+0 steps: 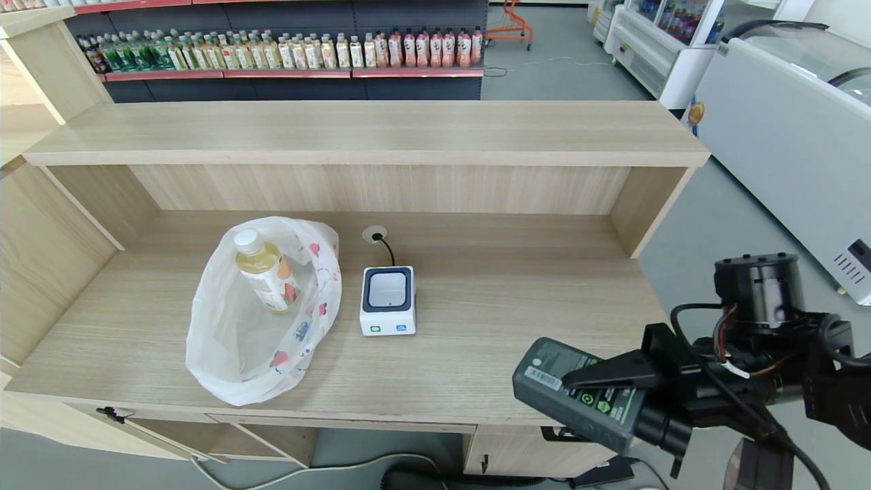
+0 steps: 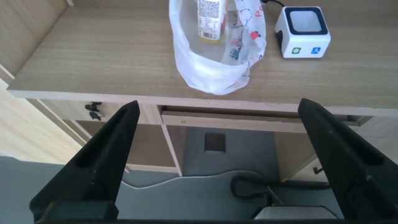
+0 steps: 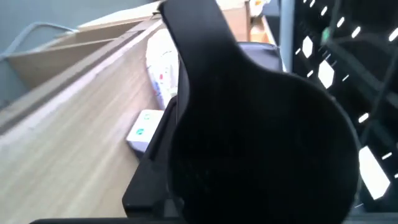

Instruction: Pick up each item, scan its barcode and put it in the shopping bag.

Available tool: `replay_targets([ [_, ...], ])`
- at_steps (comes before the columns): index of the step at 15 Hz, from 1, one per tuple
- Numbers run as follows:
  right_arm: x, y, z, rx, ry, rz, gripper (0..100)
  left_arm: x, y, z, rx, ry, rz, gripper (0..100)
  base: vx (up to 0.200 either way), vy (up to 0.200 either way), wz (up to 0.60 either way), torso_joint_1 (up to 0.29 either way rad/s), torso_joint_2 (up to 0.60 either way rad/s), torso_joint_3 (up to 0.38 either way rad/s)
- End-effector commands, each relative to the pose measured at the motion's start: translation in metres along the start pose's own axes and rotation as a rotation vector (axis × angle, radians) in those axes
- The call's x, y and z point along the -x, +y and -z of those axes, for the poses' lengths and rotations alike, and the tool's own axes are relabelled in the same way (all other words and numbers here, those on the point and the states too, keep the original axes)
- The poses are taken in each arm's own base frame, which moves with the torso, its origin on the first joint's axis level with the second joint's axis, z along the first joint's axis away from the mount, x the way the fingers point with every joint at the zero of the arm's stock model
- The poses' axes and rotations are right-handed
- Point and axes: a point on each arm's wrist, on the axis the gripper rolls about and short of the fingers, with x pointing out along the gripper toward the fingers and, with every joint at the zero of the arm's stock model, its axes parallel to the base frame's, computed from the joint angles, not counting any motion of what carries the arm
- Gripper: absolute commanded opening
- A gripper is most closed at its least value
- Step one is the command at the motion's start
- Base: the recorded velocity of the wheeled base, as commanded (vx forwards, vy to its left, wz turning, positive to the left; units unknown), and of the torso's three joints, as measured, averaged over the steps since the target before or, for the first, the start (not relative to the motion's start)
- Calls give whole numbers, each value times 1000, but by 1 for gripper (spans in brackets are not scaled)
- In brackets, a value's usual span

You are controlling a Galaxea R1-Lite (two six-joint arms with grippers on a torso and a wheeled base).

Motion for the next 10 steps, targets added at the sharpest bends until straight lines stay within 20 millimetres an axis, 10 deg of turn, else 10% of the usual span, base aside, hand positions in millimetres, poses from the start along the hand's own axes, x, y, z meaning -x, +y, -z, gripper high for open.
replay_targets([
  [1,26,-26,-7,-27,119,14,0,0,0,0,0,-1,0,100,0,0,0,0,0,0],
  [10,67,-15,-47,-636,158,-11,0,0,0,0,0,-1,0,100,0,0,0,0,0,0],
])
